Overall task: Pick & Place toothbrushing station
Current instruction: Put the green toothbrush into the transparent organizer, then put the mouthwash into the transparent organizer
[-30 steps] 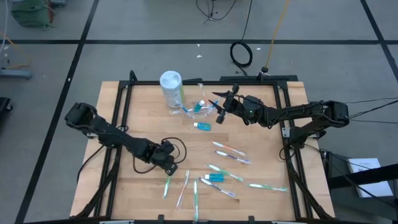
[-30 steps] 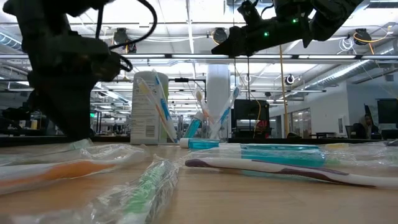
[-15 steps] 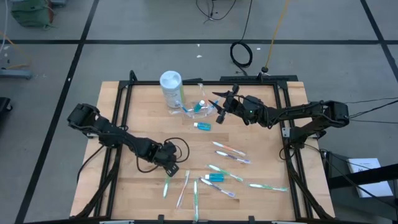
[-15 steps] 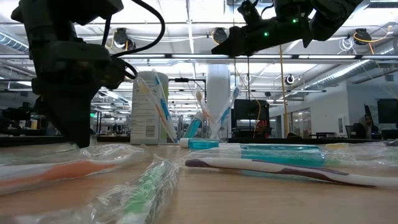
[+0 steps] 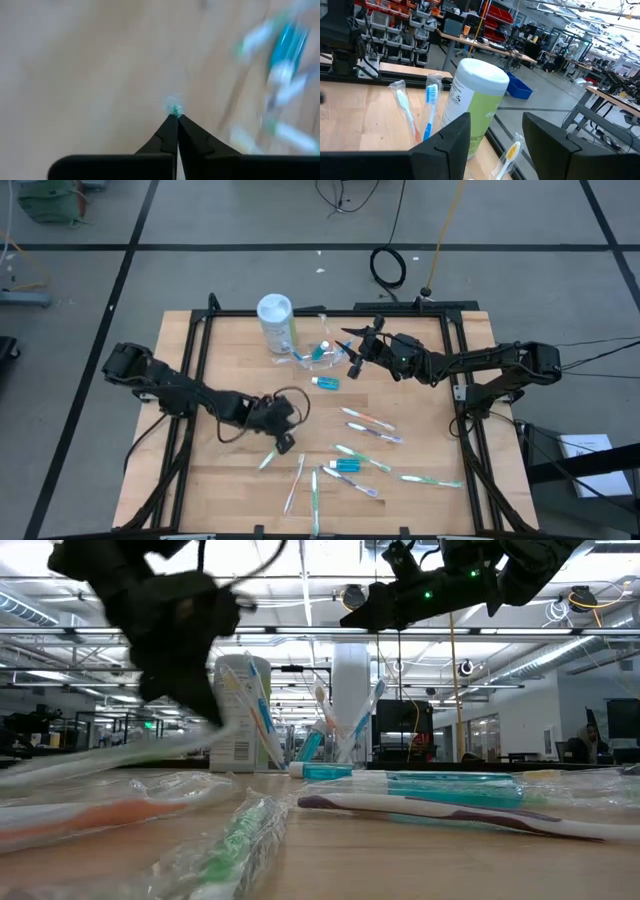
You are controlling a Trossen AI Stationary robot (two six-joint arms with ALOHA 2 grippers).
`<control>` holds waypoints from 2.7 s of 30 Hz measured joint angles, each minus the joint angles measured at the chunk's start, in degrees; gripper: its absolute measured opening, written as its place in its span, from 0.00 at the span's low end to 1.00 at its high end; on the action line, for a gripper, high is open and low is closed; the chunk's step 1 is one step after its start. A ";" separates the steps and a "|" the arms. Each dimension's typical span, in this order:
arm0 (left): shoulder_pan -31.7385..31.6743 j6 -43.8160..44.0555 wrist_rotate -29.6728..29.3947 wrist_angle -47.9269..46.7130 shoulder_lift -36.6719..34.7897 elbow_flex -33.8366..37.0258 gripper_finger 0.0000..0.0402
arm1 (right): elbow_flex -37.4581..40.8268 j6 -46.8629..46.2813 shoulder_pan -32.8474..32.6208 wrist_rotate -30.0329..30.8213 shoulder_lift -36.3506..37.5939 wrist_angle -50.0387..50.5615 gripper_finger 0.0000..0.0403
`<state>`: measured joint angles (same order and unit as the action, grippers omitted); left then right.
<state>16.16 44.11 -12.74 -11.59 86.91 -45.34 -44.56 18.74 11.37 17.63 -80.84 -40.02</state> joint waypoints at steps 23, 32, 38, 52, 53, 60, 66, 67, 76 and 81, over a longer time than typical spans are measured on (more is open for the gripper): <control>-17.87 -64.30 -28.61 55.54 -5.55 -0.09 0.01 | -0.02 0.13 -0.01 0.00 0.00 -0.01 0.42; -22.53 -74.39 -33.29 72.25 10.24 0.00 0.01 | -0.02 0.37 0.03 0.00 0.00 -0.01 0.42; -21.46 -72.03 -48.59 68.61 13.38 0.00 0.02 | -0.02 2.10 0.03 0.00 0.00 -0.01 0.42; -18.62 -68.27 -56.76 59.04 12.02 -0.01 0.13 | -0.02 1.66 0.03 0.00 0.00 -0.01 0.42; -18.83 -67.45 -56.79 57.50 12.02 -0.01 0.14 | -0.02 1.63 0.03 0.00 0.00 -0.01 0.42; -20.03 -65.82 -56.86 53.74 11.92 0.00 0.28 | -0.02 1.64 0.03 0.00 0.00 -0.01 0.42; -18.20 -72.37 -64.93 53.88 8.82 -0.75 0.38 | -0.02 1.64 0.03 0.02 0.00 -0.01 0.42; -17.89 -74.09 -67.12 53.81 7.98 -0.94 0.40 | -0.02 1.62 0.03 0.04 0.00 -0.01 0.42; -14.94 -90.26 -77.34 53.62 0.23 -1.25 0.44 | -0.02 1.44 0.02 0.09 0.00 0.03 0.42; -13.18 -95.75 -77.34 53.66 -4.37 -1.27 0.43 | -0.02 -2.09 -0.83 0.07 0.00 0.90 0.42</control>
<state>2.98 -51.64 -90.09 42.07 82.54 -46.61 -44.58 16.65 10.54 17.69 -80.84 -39.11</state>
